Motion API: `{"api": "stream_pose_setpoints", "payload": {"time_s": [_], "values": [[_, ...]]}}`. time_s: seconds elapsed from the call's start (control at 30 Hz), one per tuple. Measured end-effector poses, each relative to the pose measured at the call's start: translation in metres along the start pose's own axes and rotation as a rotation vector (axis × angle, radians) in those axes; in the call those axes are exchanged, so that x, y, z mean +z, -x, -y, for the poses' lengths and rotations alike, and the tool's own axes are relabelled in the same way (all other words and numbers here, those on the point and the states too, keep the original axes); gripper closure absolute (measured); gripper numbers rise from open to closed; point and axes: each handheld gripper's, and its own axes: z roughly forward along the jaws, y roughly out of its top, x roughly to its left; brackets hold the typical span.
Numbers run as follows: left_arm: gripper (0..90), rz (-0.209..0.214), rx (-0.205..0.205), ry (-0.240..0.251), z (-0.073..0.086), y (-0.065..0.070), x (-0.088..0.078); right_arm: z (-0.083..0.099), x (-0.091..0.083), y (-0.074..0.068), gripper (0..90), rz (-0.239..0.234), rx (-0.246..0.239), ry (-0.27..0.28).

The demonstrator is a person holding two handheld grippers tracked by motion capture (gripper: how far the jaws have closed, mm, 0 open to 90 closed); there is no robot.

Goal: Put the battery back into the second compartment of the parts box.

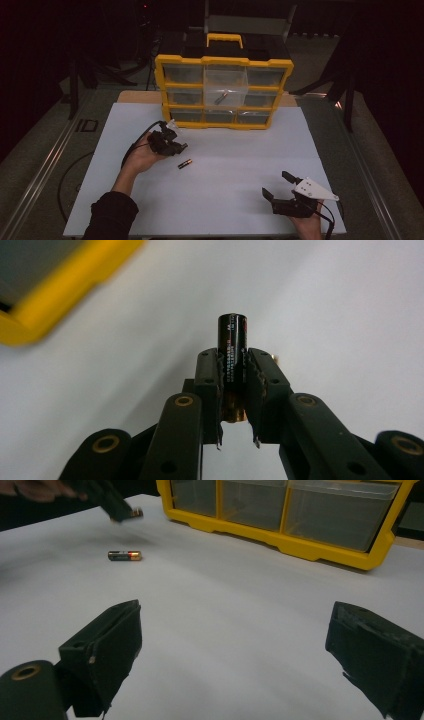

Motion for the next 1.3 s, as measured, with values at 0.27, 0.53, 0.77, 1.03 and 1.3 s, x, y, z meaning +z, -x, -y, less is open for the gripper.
{"api": "stream_pose_setpoints", "payload": {"time_s": [0.27, 0.53, 0.77, 1.03, 1.3], "values": [[77.9, -0.009, 0.001, 0.105, -0.02, -0.005, -0.046, 0.0, 0.001, 0.0, 7.6, -0.004, -0.002, -0.003], [77.9, -0.021, 0.022, 0.171, -0.044, -0.008, -0.082, 0.0, 0.0, 0.0, 7.6, 0.001, 0.001, 0.004], [77.9, -0.018, 0.069, 0.207, -0.083, -0.009, -0.122, 0.0, 0.001, 0.001, 7.6, 0.008, 0.003, -0.002], [77.9, -0.027, 0.073, 0.246, -0.116, -0.009, -0.151, 0.0, 0.0, 0.001, 7.6, 0.004, 0.005, -0.002], [77.8, -0.043, 0.083, 0.246, -0.147, -0.002, -0.162, 0.0, 0.0, 0.002, 7.6, 0.001, 0.012, 0.002]]}}
